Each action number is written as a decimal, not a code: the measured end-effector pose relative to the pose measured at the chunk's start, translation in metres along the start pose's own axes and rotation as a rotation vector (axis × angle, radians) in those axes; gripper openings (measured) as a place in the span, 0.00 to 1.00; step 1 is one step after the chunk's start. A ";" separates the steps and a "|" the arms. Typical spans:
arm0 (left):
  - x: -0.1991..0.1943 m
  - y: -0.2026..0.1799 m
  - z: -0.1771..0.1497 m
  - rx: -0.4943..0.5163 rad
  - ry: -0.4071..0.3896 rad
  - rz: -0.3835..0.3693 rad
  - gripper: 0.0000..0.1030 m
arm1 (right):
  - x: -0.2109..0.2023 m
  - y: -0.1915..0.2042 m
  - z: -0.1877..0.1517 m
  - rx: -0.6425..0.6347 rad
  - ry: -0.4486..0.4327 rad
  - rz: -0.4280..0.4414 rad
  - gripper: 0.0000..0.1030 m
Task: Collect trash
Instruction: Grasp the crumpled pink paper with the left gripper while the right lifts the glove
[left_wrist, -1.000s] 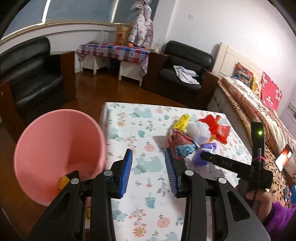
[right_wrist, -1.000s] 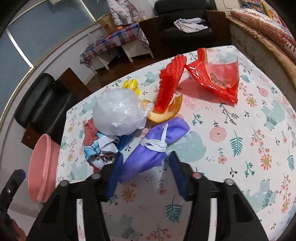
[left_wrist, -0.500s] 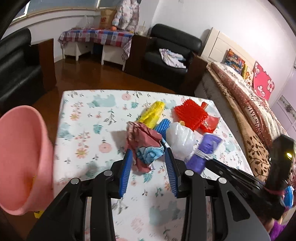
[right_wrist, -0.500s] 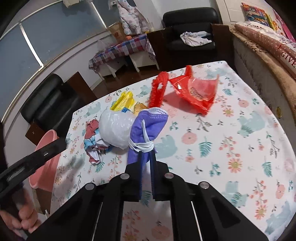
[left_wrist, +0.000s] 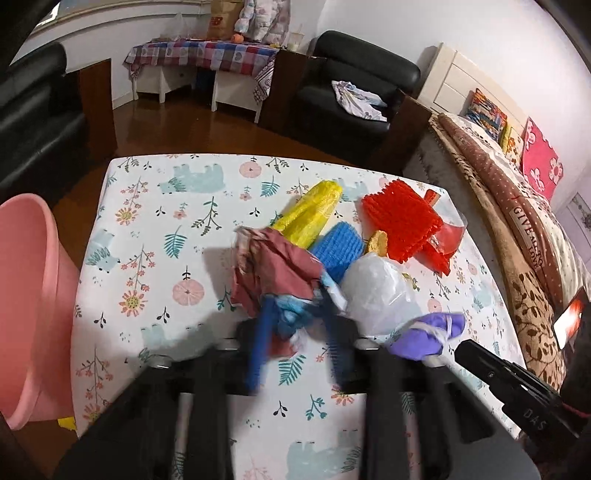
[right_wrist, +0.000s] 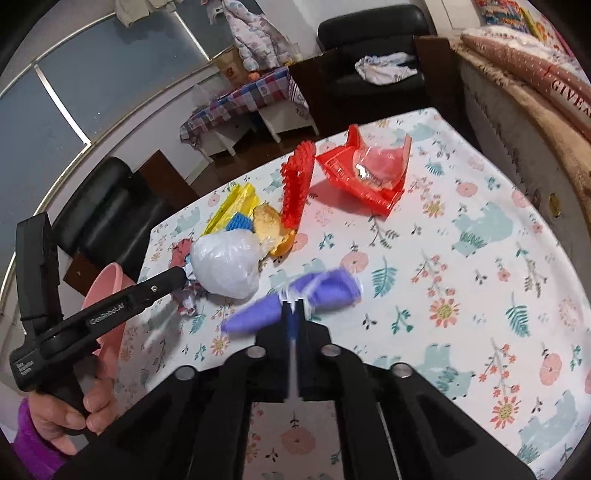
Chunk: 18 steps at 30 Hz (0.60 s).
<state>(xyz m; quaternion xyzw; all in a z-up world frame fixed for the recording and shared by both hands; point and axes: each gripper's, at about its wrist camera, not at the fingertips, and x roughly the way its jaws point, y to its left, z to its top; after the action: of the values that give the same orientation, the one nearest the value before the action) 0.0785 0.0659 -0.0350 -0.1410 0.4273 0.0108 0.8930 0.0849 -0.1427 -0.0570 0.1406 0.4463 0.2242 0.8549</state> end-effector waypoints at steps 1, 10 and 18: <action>-0.001 -0.001 -0.001 0.009 -0.007 0.004 0.19 | 0.000 0.000 0.000 0.005 0.003 0.001 0.17; -0.034 0.003 -0.010 0.048 -0.097 0.014 0.15 | 0.008 0.001 -0.004 0.072 0.051 0.058 0.50; -0.063 0.009 -0.023 0.068 -0.140 -0.009 0.15 | 0.034 0.006 0.006 0.149 0.080 0.011 0.51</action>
<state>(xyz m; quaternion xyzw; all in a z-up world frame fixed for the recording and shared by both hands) 0.0201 0.0747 -0.0029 -0.1114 0.3634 0.0019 0.9249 0.1050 -0.1208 -0.0749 0.1973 0.4948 0.2005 0.8222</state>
